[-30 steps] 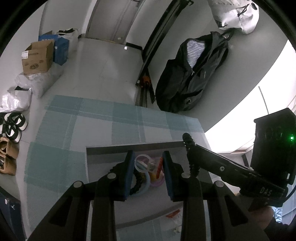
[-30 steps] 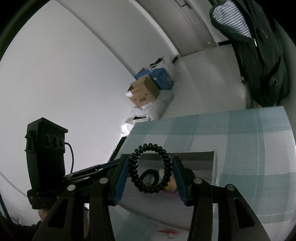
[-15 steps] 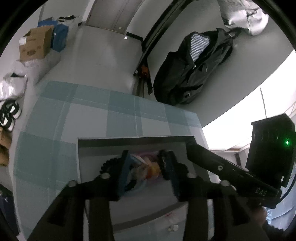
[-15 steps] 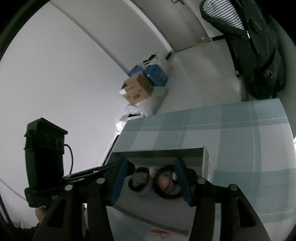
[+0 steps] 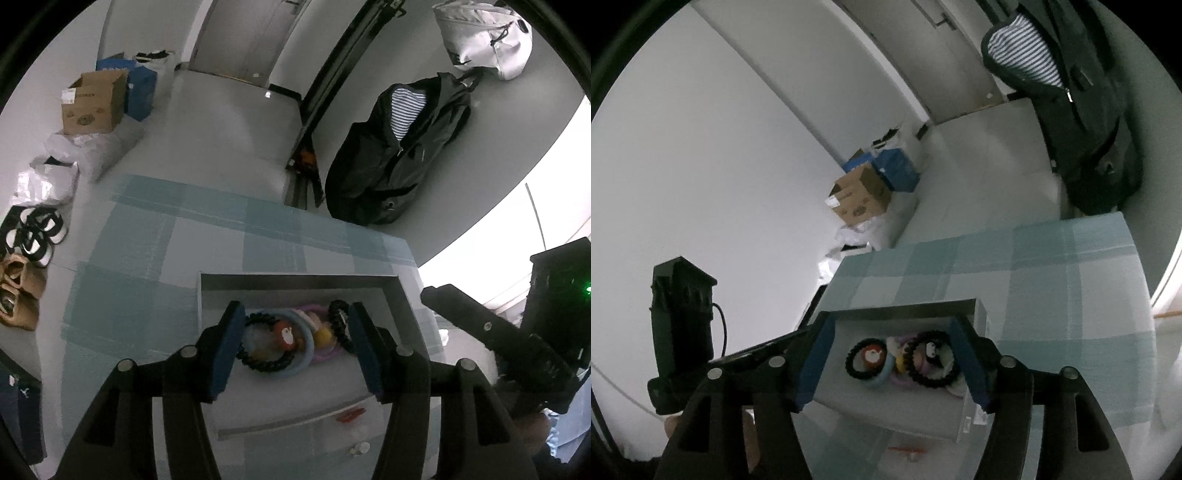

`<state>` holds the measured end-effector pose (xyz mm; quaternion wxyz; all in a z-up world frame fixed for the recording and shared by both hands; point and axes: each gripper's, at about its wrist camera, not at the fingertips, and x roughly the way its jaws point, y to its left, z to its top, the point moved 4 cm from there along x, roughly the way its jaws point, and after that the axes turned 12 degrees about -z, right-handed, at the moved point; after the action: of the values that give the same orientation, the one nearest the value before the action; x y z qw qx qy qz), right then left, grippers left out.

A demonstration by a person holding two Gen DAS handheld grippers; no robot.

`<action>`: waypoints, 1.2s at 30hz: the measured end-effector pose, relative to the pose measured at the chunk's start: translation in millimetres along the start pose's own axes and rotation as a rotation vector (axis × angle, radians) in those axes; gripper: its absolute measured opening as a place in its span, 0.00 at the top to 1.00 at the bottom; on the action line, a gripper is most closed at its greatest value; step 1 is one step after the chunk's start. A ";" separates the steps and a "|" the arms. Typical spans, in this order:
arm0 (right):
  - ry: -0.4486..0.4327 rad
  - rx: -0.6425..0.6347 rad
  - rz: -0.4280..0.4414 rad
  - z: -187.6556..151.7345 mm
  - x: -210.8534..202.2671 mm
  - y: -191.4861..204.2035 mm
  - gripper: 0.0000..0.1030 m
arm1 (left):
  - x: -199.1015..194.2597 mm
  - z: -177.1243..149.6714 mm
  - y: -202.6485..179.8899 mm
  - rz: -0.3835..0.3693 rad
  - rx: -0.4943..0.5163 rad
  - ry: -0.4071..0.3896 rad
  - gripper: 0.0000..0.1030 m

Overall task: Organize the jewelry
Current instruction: 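Withdraw both grippers toward the small white bead and red-capped item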

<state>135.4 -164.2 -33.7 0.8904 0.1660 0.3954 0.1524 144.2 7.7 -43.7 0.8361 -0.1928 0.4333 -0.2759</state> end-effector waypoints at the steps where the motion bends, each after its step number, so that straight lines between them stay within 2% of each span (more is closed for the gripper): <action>1: -0.003 -0.002 -0.002 0.0 -1.7 0.0 0.36 | -2.2 -0.1 -2.0 0.020 0.015 -0.012 0.49; 4: -0.014 -0.016 -0.012 -2.2 -9.8 2.0 0.35 | -9.1 -1.9 -11.8 0.077 0.084 -0.031 0.49; 13: -0.053 -0.053 -0.032 -11.8 -33.8 6.2 0.34 | -33.0 -13.7 -26.4 0.152 0.144 -0.117 0.49; 18: -0.048 -0.054 -0.050 -23.6 -46.3 3.9 0.33 | -34.8 -29.4 -29.6 0.169 0.153 -0.103 0.48; 21: -0.046 -0.070 -0.074 -32.8 -50.3 3.7 0.33 | -35.2 -40.2 -30.5 0.205 0.167 -0.098 0.48; 24: -0.026 -0.065 -0.097 -41.1 -50.1 -1.2 0.31 | -34.2 -49.0 -32.4 0.202 0.168 -0.080 0.48; 27: -0.010 -0.065 -0.124 -47.1 -49.6 -7.2 0.24 | -34.1 -57.0 -37.6 0.175 0.179 -0.065 0.48; 28: -0.007 -0.067 -0.136 -48.9 -49.7 -9.5 0.21 | -32.7 -59.3 -41.3 0.144 0.195 -0.054 0.48; 30: 0.002 -0.068 -0.168 -52.8 -50.0 -14.7 0.19 | -24.6 -64.9 -49.1 0.096 0.234 -0.002 0.44; 31: 0.008 -0.065 -0.181 -55.0 -50.2 -18.1 0.19 | -19.2 -69.0 -51.9 0.074 0.247 0.028 0.35; 32: 0.012 -0.062 -0.187 -56.7 -50.8 -20.0 0.19 | -15.5 -72.5 -53.6 0.064 0.256 0.043 0.33; 36: 0.030 -0.031 -0.216 -60.9 -53.0 -34.9 0.18 | 9.7 -90.3 -60.7 0.065 0.291 0.142 0.33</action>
<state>60.3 -206.2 -52.1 0.8981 0.1063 0.4219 0.0641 55.8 -52.9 -65.3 0.8308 -0.0356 0.4530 -0.3215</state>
